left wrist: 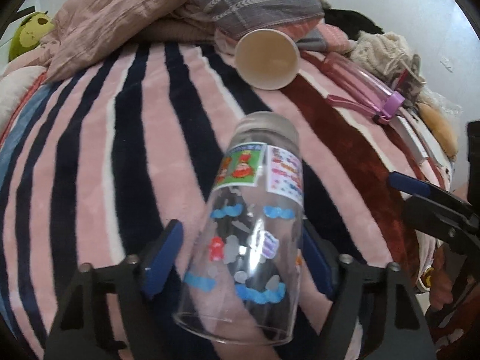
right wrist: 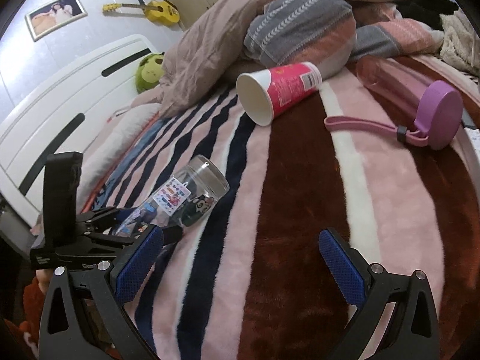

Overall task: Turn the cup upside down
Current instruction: 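Close the left gripper around the clear bottle's body, then grasp the clear bottle with the right gripper while the left gripper holds it, then rotate the bottle lid-up with the right gripper while the left gripper releases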

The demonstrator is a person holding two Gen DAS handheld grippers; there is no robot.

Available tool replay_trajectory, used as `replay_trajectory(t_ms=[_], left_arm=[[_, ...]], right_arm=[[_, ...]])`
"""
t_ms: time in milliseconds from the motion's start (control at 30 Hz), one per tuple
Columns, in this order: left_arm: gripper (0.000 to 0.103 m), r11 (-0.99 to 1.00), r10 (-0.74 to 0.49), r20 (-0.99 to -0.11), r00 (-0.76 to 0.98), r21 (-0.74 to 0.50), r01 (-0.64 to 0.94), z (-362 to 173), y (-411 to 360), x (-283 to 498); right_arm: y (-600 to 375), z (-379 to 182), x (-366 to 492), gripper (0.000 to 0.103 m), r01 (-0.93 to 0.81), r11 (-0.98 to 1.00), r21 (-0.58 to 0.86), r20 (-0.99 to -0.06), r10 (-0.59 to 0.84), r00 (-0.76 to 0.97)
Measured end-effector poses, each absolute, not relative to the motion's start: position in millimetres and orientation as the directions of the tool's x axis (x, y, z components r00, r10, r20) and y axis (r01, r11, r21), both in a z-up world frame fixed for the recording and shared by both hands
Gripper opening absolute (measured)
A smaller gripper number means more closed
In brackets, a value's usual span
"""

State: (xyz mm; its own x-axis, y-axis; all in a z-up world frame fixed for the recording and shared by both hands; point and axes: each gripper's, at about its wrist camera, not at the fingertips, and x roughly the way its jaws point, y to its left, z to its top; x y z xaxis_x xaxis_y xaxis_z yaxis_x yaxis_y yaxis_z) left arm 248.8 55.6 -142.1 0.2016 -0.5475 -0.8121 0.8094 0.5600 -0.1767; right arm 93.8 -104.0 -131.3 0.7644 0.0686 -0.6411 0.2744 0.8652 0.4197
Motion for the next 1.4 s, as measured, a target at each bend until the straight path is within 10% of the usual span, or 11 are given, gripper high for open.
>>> replay_trajectory(t_ms=[467,667,1067,1400], left_arm=[[0.057,0.560,-0.627,-0.771,0.112,-0.346,0.753,-148.1,123.7,219.5],[0.057,0.554,-0.650,-0.754,0.095,-0.385,0.738,-149.9,131.4,218.8],[0.057,0.547,-0.679,-0.731,0.067,-0.442,0.711,-153.0,140.0,227.3],[0.059,0.477,-0.748,-0.657,0.094,-0.433,0.765,-133.5,127.6,237.3]], right_arm=[[-63.6,-127.9,132.1,0.102,0.072,0.758,0.648,-0.556,0.406,0.725],[-51.1,-149.7,168.7,0.078,0.120,0.682,0.721,-0.583,0.505,0.636],[-55.7,-170.4,221.1,0.066,0.298,0.670,0.680,-0.700,0.471,0.537],[-23.7,-91.1,205.7,0.061,0.071,0.902,0.426,-0.645,0.248,0.723]])
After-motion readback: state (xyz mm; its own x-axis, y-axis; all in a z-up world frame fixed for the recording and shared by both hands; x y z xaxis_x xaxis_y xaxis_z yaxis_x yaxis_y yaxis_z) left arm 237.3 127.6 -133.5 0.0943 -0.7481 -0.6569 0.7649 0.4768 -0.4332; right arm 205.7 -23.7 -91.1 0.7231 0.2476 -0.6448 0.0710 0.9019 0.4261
